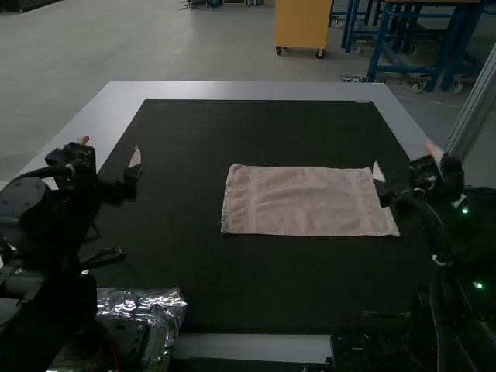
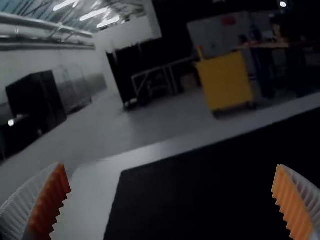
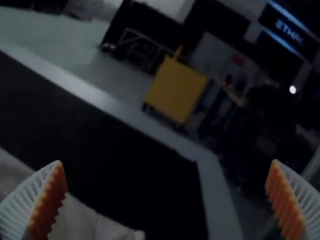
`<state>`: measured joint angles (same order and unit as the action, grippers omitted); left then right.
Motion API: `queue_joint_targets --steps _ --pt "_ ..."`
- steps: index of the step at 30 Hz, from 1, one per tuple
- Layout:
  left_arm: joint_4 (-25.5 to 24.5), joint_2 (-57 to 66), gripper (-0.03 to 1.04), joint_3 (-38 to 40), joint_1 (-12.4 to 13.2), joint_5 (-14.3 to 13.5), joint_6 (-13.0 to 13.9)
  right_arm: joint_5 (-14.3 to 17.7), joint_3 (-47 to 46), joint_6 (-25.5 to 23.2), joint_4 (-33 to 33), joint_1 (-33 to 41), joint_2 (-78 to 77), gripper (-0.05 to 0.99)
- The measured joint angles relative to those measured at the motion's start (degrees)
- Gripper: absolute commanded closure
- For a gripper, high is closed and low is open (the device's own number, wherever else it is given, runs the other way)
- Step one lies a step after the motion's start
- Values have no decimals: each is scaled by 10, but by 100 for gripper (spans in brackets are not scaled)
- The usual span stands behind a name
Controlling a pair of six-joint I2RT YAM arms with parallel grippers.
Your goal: Fold the towel.
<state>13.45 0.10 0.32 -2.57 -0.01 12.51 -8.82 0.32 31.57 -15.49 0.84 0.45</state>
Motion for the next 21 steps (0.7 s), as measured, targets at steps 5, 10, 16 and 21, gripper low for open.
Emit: queue_joint_targets --steps 5,10,16,21 --pt "56 0 5 8 0 -13 14 6 2 -58 -44 -24 0 2" --pt "42 65 5 94 0 -19 18 7 61 -122 -34 -62 29 2" --pt "-19 301 5 285 -1 -17 -32 5 230 -199 31 -93 187 2" --pt "-110 536 5 398 -22 -14 -70 -5 319 -237 139 -105 362 2"
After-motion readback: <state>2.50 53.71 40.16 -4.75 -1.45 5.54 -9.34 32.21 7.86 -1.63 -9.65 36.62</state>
